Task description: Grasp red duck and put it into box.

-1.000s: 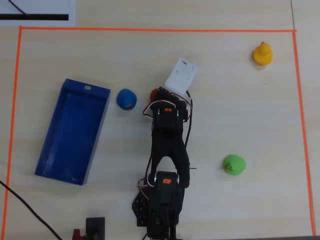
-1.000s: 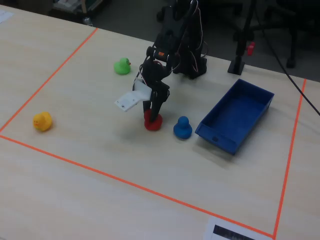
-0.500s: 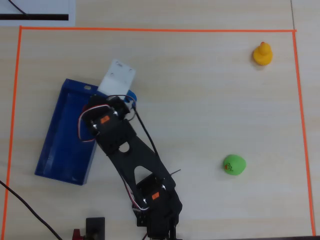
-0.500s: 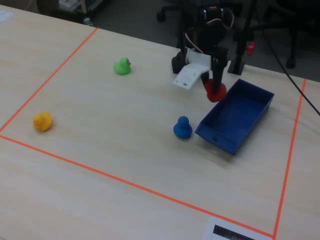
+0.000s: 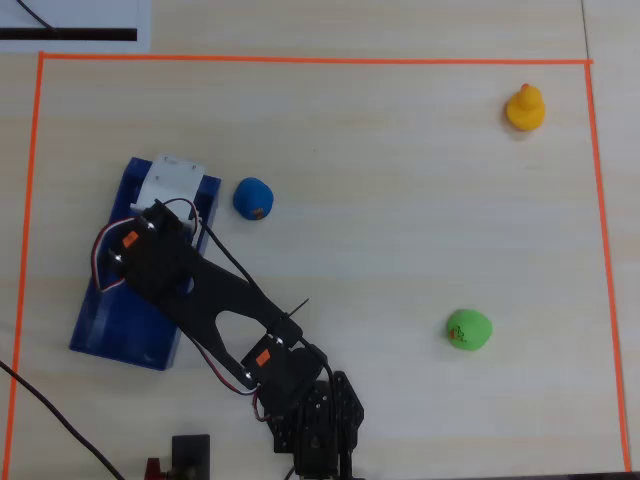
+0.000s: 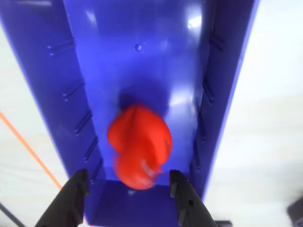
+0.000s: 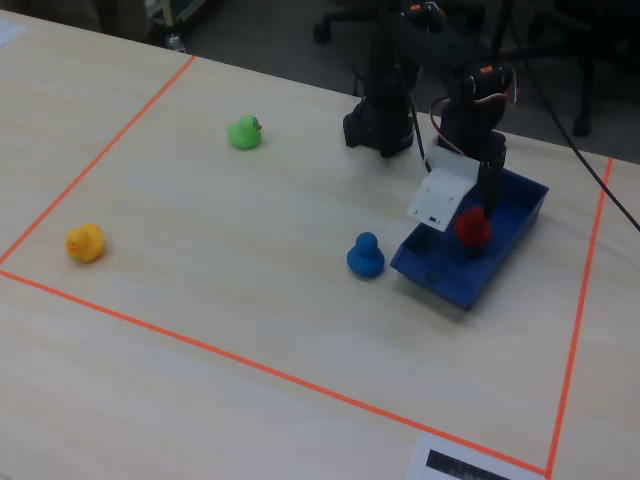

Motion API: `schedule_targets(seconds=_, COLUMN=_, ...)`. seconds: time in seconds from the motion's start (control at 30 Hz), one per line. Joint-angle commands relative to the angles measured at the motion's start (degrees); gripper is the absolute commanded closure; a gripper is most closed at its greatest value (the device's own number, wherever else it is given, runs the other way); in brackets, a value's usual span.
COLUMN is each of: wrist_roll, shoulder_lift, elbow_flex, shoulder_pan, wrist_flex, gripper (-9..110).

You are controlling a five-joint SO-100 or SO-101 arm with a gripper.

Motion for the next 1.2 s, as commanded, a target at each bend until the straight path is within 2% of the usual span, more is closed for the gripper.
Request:
schedule_targets(seconds=0.0, wrist_roll=-4.04, shoulder_lift=5.8, elbow_flex=-5.71, shoulder_pan=7.65, wrist_flex=2.64, gripper=80)
schedule_targets(seconds=0.07, wrist_roll=-7.91, shoulder_lift=8.26, elbow_flex=-11.95, shoulder_pan=13.8, wrist_flex=5.62, gripper=85)
schedule_targets(seconds=0.17, wrist_roll=-14.06, shoulder_lift=12.74, elbow_flex=-18.02, shoulder_pan=24.43, wrist_flex=4.92, gripper=101)
schedule_targets(seconds=0.37, wrist_roll=-30.23, shoulder_lift=17.93, elbow_flex=-14.33, shoulder_pan=44.91, wrist_flex=-0.88, gripper=101)
schedule_targets(seconds=0.5, wrist_roll=-39.55, shoulder_lift=25.4, elbow_flex=5.98, shoulder_pan=52.21, wrist_flex=-7.65, gripper=101)
schedule_targets(seconds=0.67, wrist_roll=-44.82, shoulder_lift=38.85, elbow_flex=42.45, shoulder_pan=54.05, wrist_flex=-28.21, gripper=101)
schedule_targets(seconds=0.8, wrist_roll=-44.38, shoulder_lift=49.57, elbow_flex=62.23, shoulder_pan=52.38, wrist_flex=-37.53, gripper=101)
schedule_targets(seconds=0.97, wrist_roll=-41.92, shoulder_lift=68.2, elbow_flex=77.43, shoulder_pan=47.9, wrist_flex=-34.63, gripper=101)
schedule_targets(seconds=1.17, wrist_roll=-41.57, shoulder_lift=88.07, elbow_flex=86.48, shoulder_pan=46.41, wrist_flex=-22.59, gripper=101)
